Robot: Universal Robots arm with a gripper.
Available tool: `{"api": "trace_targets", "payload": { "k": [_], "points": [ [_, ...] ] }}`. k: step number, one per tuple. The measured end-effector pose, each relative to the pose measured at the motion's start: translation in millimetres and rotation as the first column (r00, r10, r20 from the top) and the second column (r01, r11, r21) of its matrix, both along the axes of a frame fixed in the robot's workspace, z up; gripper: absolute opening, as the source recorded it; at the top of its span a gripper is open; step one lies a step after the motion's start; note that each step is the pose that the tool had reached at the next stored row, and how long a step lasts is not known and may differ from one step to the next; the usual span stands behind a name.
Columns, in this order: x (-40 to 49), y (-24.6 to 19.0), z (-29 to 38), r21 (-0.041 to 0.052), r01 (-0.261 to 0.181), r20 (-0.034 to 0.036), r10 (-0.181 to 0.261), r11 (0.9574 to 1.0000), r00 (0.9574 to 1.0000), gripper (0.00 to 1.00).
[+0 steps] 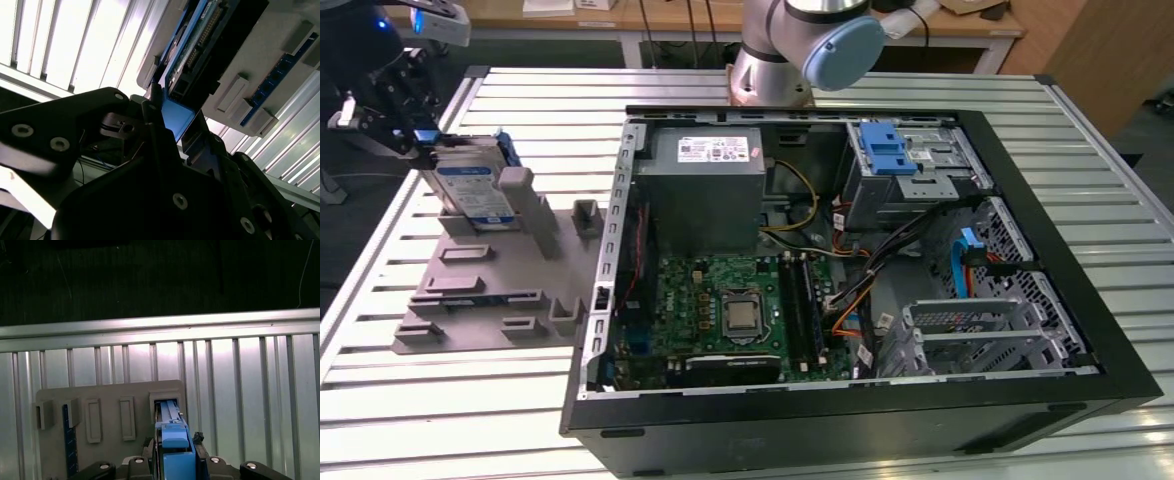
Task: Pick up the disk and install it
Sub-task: 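Pick up the disk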
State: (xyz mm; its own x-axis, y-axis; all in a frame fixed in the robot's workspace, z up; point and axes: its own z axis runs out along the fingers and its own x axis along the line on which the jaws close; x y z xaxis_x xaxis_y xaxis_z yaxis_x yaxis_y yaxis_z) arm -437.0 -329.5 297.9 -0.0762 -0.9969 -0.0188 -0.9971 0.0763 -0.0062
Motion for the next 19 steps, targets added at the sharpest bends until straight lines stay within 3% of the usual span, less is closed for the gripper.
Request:
{"api": "trace_targets", "payload": {
  "k": [5, 6, 19],
  "points": [
    [0.0, 0.0, -0.1, 0.0, 0.0, 0.0001, 0.0, 1.0, 1.0, 0.43],
    [0.0, 0.0, 0.0, -0.0001, 0.0, 0.0, 0.0, 1.0, 1.0, 0.49],
    [0.0, 0.4, -1.7, 0.0, 0.0, 0.0, 0.0, 1.0, 1.0, 0.48]
  ]
}}
